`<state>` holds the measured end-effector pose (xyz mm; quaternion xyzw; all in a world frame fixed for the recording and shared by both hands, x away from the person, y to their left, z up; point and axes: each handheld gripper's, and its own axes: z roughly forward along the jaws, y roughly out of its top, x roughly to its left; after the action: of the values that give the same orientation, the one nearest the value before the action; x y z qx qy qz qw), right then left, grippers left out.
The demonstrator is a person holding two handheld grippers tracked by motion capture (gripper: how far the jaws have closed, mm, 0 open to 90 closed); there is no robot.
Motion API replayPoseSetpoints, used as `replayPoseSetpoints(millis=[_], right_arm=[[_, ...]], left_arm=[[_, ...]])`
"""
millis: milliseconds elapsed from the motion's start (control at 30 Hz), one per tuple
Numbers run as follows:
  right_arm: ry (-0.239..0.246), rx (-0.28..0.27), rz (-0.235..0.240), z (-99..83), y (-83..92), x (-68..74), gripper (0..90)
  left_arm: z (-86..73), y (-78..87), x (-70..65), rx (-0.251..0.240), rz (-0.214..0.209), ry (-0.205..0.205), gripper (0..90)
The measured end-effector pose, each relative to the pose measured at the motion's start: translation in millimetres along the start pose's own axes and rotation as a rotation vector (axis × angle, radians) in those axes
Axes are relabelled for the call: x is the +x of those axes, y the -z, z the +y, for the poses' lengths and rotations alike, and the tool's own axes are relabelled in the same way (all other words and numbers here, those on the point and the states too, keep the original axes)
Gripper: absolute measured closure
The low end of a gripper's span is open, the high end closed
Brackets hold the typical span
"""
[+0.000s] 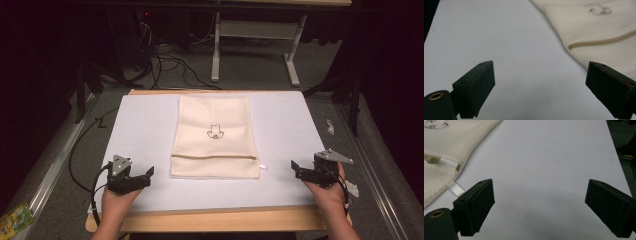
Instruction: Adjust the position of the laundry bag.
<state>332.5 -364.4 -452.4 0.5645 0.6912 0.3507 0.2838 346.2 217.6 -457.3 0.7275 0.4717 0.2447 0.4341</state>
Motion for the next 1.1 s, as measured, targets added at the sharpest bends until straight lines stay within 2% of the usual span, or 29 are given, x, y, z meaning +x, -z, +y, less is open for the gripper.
replayPoseSetpoints(millis=[67, 167, 233, 300, 400, 433, 467, 500, 533, 600, 633, 733, 767, 933, 1000, 1100], right_arm=[[-0.004, -0.021, 0.009, 0.0, 3.4, 0.4, 10.0], [-0.004, -0.036, 0.018, -1.1, 8.8, 1.7, 12.2], [-0.004, -0.043, 0.026, -1.6, 11.6, 4.0, 14.5], [-0.004, -0.046, 0.042, -1.1, 11.8, 8.3, 15.7], [0.012, -0.047, 0.068, 1.3, 10.0, 17.0, 18.3], [0.012, -0.047, 0.068, 1.3, 10.0, 17.0, 18.3], [0.031, -0.055, 0.091, 3.1, 8.4, 25.0, 19.9], [0.039, -0.053, 0.097, 3.5, 7.8, 27.8, 20.3], [0.039, -0.053, 0.097, 3.5, 7.8, 27.8, 20.3], [0.058, -0.044, 0.125, 4.6, 4.0, 38.0, 22.9], [0.063, -0.041, 0.13, 4.7, 3.4, 40.2, 24.5], [0.081, -0.037, 0.152, 4.6, 2.0, 46.7, 29.7], [0.099, -0.025, 0.18, 4.4, -1.1, 55.8, 33.5], [0.113, -0.007, 0.215, 5.0, -9.6, 70.3, 38.2], [0.129, 0.006, 0.236, 5.4, -14.6, 76.9, 40.1], [0.127, 0.027, 0.261, 5.4, -19.0, 82.4, 41.9]], left_arm=[[0.8, -0.8, -4.9, 0.034, -0.034, -0.006, 9.2], [-0.6, -3.6, -10.2, 0.064, -0.042, 0.005, 9.2], [-0.2, -5.1, -11.4, 0.06, -0.071, 0.033, 10.1], [0.7, -7.0, -14.3, 0.044, -0.082, 0.04, 16.4], [2.9, -11.0, -18.0, 0.049, -0.099, 0.054, 22.9], [3.8, -14.3, -20.7, 0.051, -0.112, 0.071, 22.9], [4.6, -20.6, -25.1, 0.071, -0.122, 0.069, 27.6], [4.6, -20.6, -25.1, 0.071, -0.122, 0.069, 28.4], [4.6, -26.0, -28.3, 0.094, -0.134, 0.066, 28.4], [3.8, -36.7, -35.1, 0.138, -0.159, 0.068, 31.9], [3.8, -39.6, -38.1, 0.146, -0.165, 0.068, 33.4], [4.0, -45.4, -44.4, 0.163, -0.17, 0.049, 36.1], [5.0, -48.8, -49.5, 0.169, -0.176, 0.04, 38.4], [6.9, -52.2, -59.0, 0.163, -0.17, 0.027, 44.0], [7.4, -54.7, -63.0, 0.165, -0.141, 0.015, 46.6], [7.0, -57.7, -63.5, 0.157, -0.122, 0.027, 45.3]])
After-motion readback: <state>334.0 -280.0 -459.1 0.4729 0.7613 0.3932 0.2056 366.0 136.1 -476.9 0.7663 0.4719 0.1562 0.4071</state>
